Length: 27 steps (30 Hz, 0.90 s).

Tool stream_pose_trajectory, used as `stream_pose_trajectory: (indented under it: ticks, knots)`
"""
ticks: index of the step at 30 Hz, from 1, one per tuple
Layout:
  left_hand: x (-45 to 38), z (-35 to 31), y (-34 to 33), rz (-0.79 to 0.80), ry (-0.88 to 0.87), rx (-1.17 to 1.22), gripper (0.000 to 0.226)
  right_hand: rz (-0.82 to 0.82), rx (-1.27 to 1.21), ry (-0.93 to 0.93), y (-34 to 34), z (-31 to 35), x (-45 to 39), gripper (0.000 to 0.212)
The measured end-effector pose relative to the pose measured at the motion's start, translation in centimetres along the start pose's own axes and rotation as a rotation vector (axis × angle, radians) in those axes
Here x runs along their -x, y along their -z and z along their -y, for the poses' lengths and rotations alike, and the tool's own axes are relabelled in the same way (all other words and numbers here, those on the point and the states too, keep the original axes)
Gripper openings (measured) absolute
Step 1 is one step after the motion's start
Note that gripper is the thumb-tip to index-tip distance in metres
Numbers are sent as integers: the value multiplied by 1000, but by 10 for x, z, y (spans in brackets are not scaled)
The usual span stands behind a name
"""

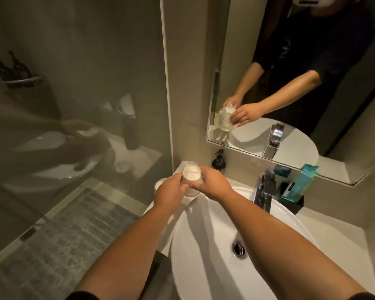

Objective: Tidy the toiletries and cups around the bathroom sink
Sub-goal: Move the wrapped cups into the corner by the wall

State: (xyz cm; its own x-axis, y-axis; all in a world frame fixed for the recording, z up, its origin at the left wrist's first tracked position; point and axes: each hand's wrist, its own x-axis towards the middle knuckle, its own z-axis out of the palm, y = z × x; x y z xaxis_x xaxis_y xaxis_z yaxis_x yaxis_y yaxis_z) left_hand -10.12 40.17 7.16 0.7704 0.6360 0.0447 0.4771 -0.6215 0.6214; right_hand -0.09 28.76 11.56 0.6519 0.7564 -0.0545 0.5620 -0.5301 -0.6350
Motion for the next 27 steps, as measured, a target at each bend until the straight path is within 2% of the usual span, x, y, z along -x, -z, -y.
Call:
stream_pose_trajectory:
  ticks: [14, 18, 27]
  knots:
    - [104, -18, -30, 248, -317, 9, 32, -194, -24, -310, -20, -16, 163, 53]
    - [123, -49, -49, 324, -431, 32, 30, -276, -44, -391, -3, -34, 203, 45]
    - [144, -145, -116, 460, -630, 62, 30, -444, -10, -553, 53, -105, 270, 44]
